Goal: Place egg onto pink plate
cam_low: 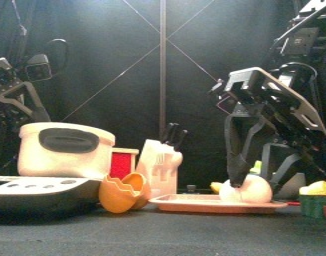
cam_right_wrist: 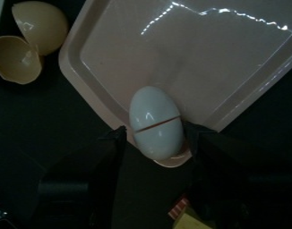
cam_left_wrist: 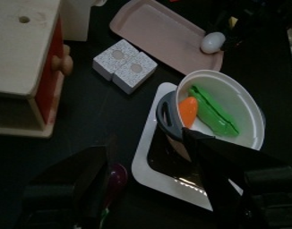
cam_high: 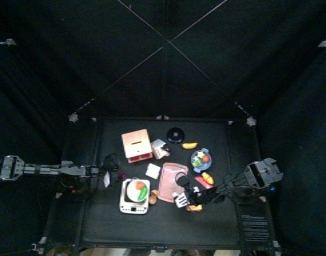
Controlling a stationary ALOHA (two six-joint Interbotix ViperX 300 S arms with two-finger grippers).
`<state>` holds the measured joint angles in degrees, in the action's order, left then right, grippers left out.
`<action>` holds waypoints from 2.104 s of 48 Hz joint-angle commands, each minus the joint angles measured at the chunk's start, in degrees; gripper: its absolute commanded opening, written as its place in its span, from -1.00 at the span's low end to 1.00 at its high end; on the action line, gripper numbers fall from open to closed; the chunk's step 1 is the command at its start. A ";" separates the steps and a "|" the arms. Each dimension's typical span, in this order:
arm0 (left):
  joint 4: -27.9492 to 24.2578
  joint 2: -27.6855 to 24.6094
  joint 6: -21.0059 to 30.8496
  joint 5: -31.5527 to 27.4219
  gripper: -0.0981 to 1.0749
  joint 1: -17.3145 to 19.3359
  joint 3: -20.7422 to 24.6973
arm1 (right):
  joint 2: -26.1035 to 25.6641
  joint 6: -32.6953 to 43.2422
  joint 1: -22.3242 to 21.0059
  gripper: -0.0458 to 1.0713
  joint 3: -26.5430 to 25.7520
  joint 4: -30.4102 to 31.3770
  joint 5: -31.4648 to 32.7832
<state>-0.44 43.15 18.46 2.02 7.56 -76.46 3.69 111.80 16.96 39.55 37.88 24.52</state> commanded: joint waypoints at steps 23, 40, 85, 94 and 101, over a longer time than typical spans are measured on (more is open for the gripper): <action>-0.62 -0.09 -0.18 0.18 0.77 0.18 1.14 | -2.11 0.09 -2.90 0.66 -2.72 -11.95 4.13; -1.32 -0.09 -0.09 0.26 0.77 0.26 1.05 | -1.67 0.18 -3.60 0.66 -4.83 -10.72 8.70; -1.67 0.00 -0.09 0.26 0.77 0.35 1.05 | 0.00 -0.97 -4.04 0.66 -6.68 -9.14 14.06; -1.67 0.00 -0.09 0.26 0.77 0.35 1.14 | -1.67 -0.88 -3.69 0.66 -6.50 -7.38 16.52; -1.67 0.00 -0.09 0.26 0.77 0.35 1.14 | -2.72 -0.88 -3.69 0.66 -6.33 -6.77 16.79</action>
<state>-2.02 43.15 18.37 2.02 7.73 -76.46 3.69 110.92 13.18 34.01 30.76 41.04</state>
